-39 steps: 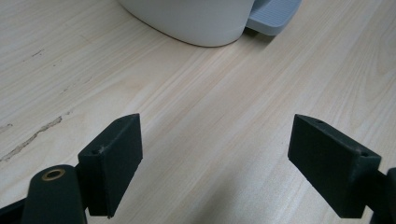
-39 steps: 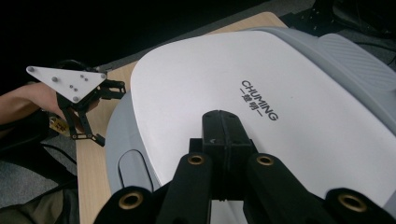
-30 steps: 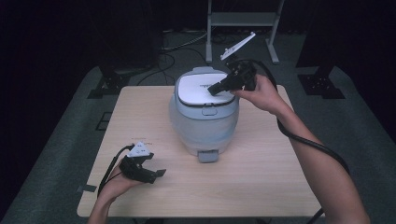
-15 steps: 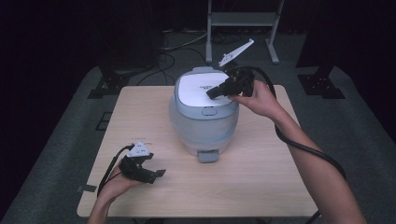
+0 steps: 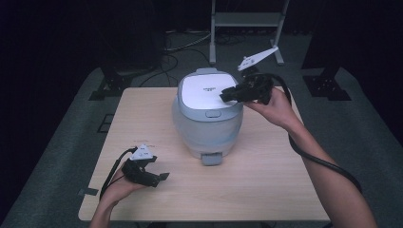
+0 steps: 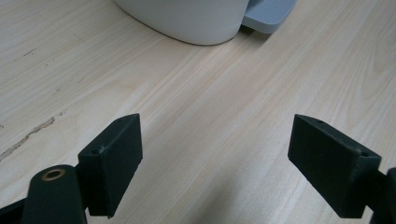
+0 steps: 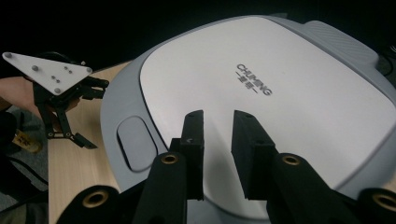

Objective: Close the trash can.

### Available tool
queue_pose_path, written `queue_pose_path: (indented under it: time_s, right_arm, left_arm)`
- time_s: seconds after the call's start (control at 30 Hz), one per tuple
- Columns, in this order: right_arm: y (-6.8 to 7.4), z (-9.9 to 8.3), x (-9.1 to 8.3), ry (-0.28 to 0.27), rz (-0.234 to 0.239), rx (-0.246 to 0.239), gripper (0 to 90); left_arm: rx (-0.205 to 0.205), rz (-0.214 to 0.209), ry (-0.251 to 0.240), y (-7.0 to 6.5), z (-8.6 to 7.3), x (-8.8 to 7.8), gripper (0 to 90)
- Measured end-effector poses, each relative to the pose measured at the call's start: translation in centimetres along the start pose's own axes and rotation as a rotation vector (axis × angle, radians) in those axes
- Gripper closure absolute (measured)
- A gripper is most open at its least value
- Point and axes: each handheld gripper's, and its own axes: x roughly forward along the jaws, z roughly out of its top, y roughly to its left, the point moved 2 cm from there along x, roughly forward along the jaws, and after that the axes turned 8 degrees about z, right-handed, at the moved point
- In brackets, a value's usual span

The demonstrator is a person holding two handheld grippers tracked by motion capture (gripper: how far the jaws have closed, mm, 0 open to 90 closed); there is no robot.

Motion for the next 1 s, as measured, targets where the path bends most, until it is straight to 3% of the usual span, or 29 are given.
queue_pose_path:
  time_s: [0.43, 1.0]
  right_arm:
    - [-0.5, -3.4, -4.2, -0.031, -0.055, 0.056, 64.3]
    - [-1.0, -7.1, -5.7, -0.027, -0.072, 0.096, 56.2]
  left_arm:
    - [0.002, 0.0, -0.003, 0.0, 0.0, -0.1, 16.9]
    - [-0.01, 0.012, 0.002, 0.3, -0.3, -0.2, 16.9]
